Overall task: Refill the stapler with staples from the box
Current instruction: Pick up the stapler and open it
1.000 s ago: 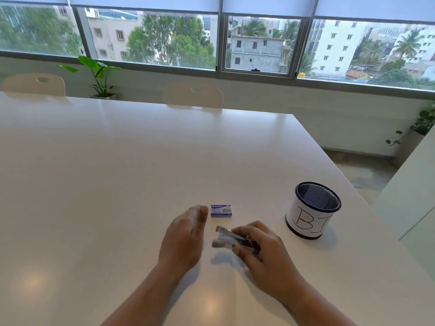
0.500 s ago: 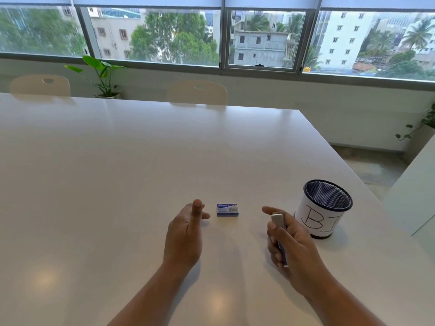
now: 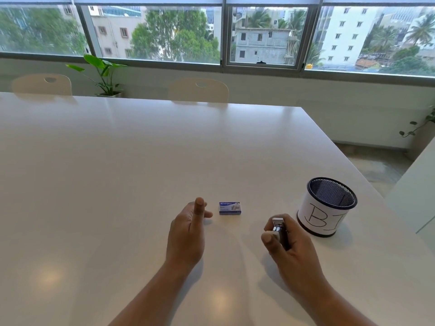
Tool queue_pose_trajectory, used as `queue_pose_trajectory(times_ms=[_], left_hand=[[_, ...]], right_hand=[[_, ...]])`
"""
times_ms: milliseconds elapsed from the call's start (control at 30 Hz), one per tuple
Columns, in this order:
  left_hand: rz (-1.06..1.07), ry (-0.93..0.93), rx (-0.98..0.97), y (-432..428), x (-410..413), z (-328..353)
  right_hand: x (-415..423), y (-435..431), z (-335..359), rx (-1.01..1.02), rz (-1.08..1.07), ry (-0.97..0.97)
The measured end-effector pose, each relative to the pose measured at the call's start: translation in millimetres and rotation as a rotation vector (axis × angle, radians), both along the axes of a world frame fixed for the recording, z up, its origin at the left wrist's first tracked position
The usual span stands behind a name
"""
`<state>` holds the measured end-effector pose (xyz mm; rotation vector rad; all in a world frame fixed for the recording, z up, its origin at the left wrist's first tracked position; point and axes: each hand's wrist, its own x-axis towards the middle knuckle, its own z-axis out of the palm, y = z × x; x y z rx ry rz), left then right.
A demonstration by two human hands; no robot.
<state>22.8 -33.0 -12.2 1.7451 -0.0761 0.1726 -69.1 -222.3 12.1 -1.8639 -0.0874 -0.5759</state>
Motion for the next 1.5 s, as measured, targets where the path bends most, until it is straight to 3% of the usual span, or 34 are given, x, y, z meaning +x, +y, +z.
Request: queue_pose_trajectory(times_ms=[300, 1500], left_hand=[[-0.002, -0.013, 0.01, 0.3, 0.4, -0.2], [0.014, -0.002, -0.03, 0.3, 0.3, -3.3]], right_hand=[[-2.0, 0.8, 1.7, -0.08, -0.044, -0.055], [-2.5, 2.6, -2.0, 0.019, 0.004, -0.012]])
